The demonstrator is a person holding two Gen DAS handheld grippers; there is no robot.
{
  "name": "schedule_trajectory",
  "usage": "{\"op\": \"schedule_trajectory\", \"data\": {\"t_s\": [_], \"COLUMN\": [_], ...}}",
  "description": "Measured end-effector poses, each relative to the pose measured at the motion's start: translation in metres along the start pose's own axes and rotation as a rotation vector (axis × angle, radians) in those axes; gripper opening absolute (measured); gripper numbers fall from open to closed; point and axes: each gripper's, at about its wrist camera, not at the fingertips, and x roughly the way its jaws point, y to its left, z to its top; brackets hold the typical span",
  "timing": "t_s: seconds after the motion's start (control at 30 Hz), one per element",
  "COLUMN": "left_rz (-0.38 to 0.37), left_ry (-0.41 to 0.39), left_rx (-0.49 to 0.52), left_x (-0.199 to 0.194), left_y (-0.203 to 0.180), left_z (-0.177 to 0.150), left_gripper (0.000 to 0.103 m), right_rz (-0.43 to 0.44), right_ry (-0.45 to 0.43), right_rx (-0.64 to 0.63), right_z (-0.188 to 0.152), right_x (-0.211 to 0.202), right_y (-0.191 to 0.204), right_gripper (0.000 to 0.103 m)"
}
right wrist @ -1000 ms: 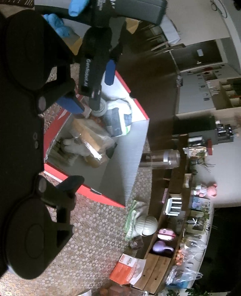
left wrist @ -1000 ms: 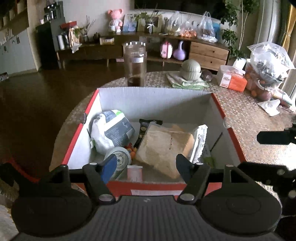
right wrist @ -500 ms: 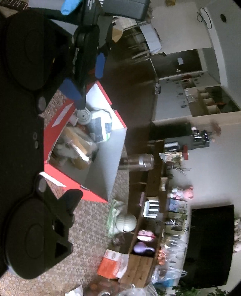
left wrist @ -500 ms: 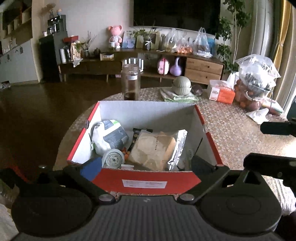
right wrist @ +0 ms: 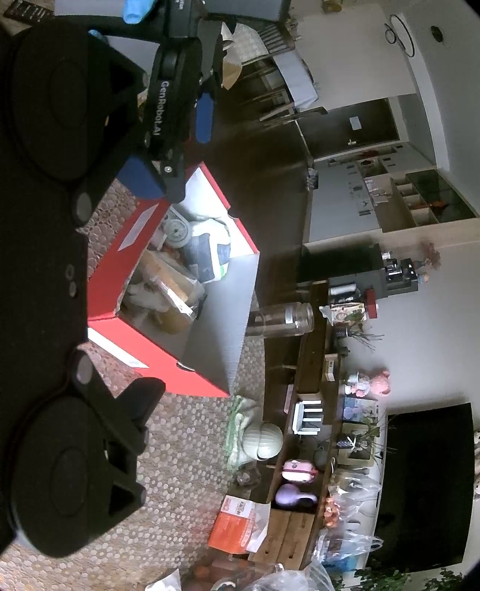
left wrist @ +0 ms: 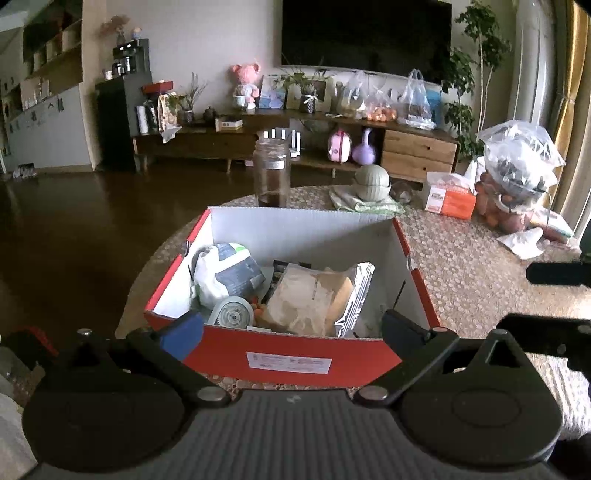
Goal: Organize objects
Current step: 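Withdraw both tools back from the filled shoebox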
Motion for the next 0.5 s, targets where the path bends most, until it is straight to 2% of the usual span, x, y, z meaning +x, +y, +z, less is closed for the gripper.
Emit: {"op": "schedule_trajectory", "data": {"t_s": [0.2, 0.5], "left_rz": [-0.006, 0.027], "left_ry": [-0.031, -0.06], "left_rx": [0.006, 0.048], "left_x": [-0.006, -0.012], "left_y": [-0.003, -0.013], "left_z": [-0.001, 0.0], "left_gripper": [0.103, 0.103], "right_rz": [0.002, -0.001], "right_ry": [0.002, 0.012], "right_rx": [0.002, 0.015], "right_z": [-0.003, -0.008], "right_x": [-0.001, -0.001], "right_y": [0.0, -0.002], "right_gripper": [0.103, 0.103]}}
